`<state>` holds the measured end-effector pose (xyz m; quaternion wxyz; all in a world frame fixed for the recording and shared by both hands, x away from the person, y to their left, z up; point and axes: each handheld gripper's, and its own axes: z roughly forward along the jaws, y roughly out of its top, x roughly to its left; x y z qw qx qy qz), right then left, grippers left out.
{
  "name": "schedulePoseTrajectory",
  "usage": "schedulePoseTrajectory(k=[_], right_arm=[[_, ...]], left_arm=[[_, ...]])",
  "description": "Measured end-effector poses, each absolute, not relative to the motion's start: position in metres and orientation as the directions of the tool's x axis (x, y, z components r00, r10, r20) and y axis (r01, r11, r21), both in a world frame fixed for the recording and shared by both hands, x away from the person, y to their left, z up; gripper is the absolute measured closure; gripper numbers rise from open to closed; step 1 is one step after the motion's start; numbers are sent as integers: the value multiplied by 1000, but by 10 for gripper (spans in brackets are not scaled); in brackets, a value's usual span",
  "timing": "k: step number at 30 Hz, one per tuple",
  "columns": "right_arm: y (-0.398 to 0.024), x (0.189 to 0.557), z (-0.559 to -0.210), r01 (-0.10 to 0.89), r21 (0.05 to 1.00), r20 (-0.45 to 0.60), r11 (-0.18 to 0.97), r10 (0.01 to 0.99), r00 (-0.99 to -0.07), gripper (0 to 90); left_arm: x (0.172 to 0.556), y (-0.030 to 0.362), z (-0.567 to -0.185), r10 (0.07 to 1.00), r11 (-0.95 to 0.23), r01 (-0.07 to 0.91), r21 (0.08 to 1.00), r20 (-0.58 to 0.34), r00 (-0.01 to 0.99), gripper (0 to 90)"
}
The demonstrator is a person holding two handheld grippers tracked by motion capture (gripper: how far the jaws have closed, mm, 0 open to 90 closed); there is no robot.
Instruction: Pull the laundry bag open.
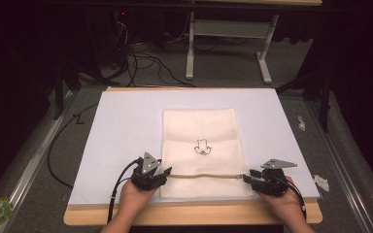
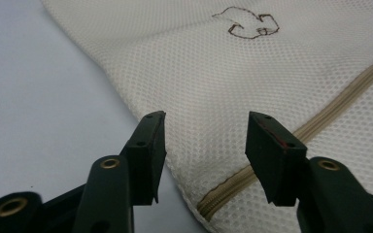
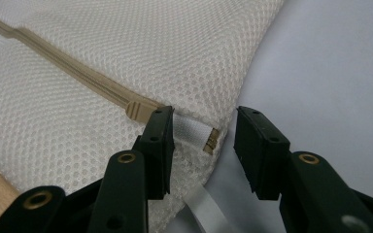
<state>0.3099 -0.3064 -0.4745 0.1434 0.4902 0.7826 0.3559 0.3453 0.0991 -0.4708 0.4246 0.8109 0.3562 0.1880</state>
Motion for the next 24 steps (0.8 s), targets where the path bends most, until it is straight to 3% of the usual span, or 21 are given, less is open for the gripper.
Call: schedulePoseTrajectory(k=[3,5,11,15,24], right_arm=[[-305,309,-475,655,700,103,283,868,-486,611],[-305,310,-474,652,699,98,296,862,-497,670],[-301,309,-473,637,690,74,345,841,-536,815],[-301,309,-469,628,695,73,349,835,-545,837],[-296,303,-459,570,732,26,374,820,-572,843]], left_arm=[[342,99,-469,732,-371,400,838,-1,682,459],[341,99,-468,720,-364,397,842,-16,694,464],[337,97,-465,689,-340,422,840,-83,720,556],[334,83,-459,646,-328,447,832,-147,749,558],[321,17,-450,513,-375,393,840,-164,842,583]])
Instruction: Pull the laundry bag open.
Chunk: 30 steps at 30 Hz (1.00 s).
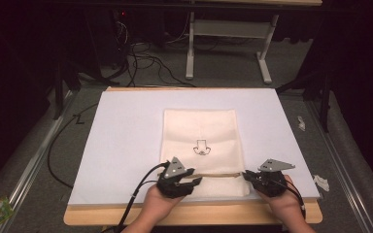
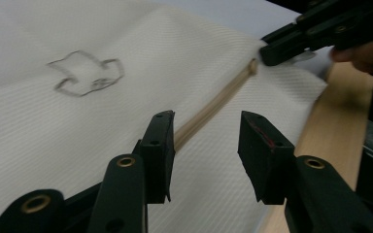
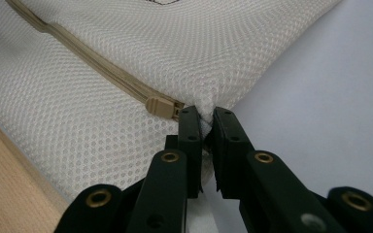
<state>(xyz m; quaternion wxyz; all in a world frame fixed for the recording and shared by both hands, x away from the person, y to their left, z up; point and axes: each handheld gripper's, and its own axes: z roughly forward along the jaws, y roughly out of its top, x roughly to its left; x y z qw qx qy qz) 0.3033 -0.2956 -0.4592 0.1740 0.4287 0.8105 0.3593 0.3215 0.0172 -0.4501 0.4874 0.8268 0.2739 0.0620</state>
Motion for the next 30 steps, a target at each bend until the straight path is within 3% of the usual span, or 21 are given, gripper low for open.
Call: schedulePoseTrajectory(k=[6,13,23,30], right_arm=[[-296,300,-454,551,753,28,360,818,-574,843],[-295,297,-450,531,771,25,351,817,-576,843],[-292,297,-448,523,775,27,355,808,-589,844],[-292,297,-448,524,774,24,355,811,-585,844]], left_arm=[[322,-42,-458,453,-405,370,836,-168,876,638],[327,-81,-468,477,-431,371,823,-142,868,692],[328,-93,-470,498,-412,373,831,-137,856,856],[329,-91,-469,499,-412,375,830,-139,856,872]])
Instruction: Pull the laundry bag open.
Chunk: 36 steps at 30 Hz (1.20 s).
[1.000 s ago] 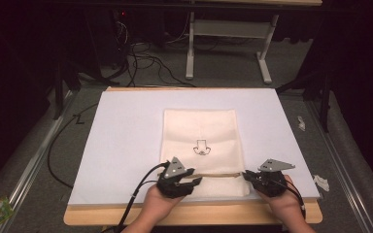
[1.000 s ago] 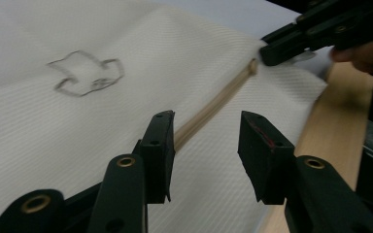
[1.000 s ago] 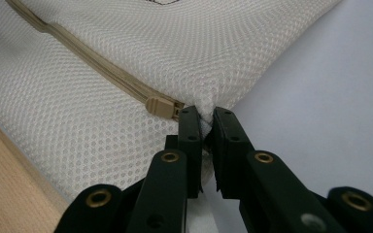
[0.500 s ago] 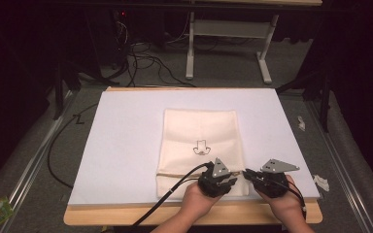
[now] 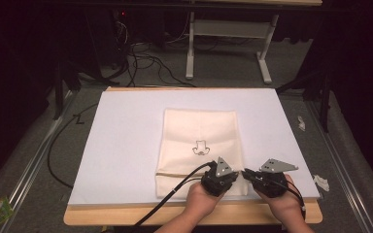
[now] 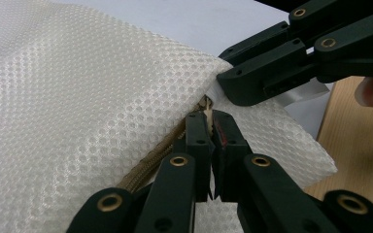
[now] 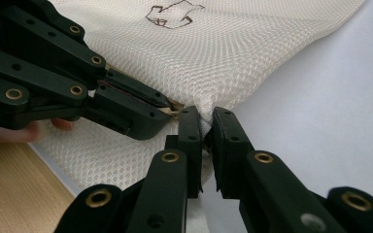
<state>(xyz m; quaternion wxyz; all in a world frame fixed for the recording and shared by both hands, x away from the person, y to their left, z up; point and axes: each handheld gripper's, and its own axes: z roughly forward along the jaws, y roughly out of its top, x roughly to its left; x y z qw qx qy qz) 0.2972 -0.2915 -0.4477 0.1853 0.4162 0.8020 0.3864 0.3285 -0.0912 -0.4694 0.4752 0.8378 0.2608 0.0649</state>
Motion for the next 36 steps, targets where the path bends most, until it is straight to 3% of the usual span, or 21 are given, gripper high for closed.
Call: schedulePoseTrajectory(k=[4,10,12,17,24,29,36], right_arm=[[-291,297,-448,528,770,28,359,807,-589,846],[-295,298,-447,528,772,14,355,820,-571,849],[-304,300,-447,542,776,39,322,833,-551,849],[-309,301,-449,553,772,43,314,842,-538,848],[-310,304,-450,558,767,31,318,850,-527,848],[-320,308,-448,560,776,28,292,870,-493,847],[-321,308,-452,566,767,27,303,866,-500,832]], left_arm=[[332,-83,-470,490,-406,418,813,-192,851,874],[336,-62,-471,516,-424,436,794,-184,837,874],[340,-37,-472,542,-407,471,783,-209,814,874],[338,1,-470,563,-435,472,767,-177,807,874],[336,87,-472,660,-403,516,756,-150,736,874],[344,132,-470,692,-320,563,762,-217,688,874],[341,128,-470,687,-363,549,753,-182,704,869]])
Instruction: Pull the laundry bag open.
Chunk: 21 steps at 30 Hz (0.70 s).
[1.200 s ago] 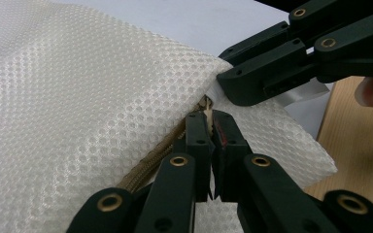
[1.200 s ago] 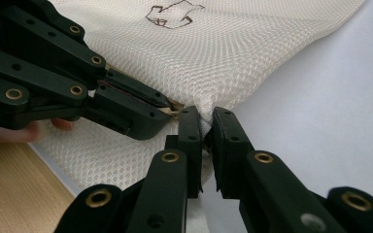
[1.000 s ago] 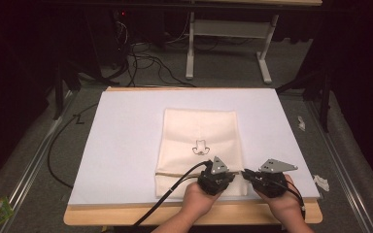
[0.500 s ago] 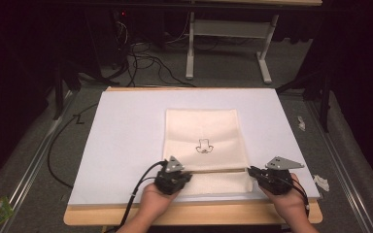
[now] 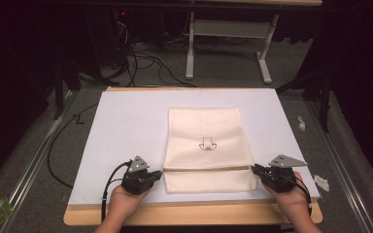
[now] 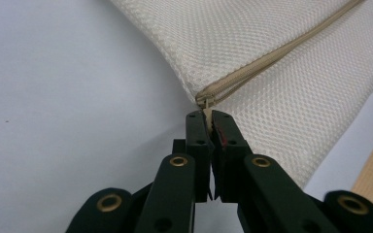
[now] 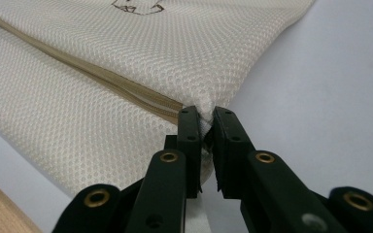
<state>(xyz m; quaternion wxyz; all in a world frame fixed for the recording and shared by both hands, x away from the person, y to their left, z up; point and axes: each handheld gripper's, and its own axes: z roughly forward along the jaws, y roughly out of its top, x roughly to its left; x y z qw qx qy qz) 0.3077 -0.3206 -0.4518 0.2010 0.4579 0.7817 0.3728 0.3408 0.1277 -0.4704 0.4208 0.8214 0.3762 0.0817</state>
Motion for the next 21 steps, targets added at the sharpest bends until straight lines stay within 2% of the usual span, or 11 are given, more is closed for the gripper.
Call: schedulePoseTrajectory(k=[3,6,11,16,18,21], right_arm=[[-324,308,-456,574,763,40,296,865,-500,782],[-325,306,-455,565,776,54,281,862,-503,725],[-325,305,-447,518,819,73,247,850,-521,540],[-334,308,-446,493,838,31,234,881,-472,326],[-344,310,-444,488,846,18,216,902,-431,278],[-362,311,-442,492,853,24,173,929,-368,249]], left_arm=[[341,128,-469,677,-367,542,756,-182,713,856],[342,133,-465,686,-354,525,774,-167,708,713],[345,146,-459,721,-274,507,817,-174,670,522],[344,156,-455,759,-277,451,848,-95,644,431],[344,159,-455,772,-288,430,855,-58,632,402],[347,168,-453,804,-333,386,860,45,592,337]])
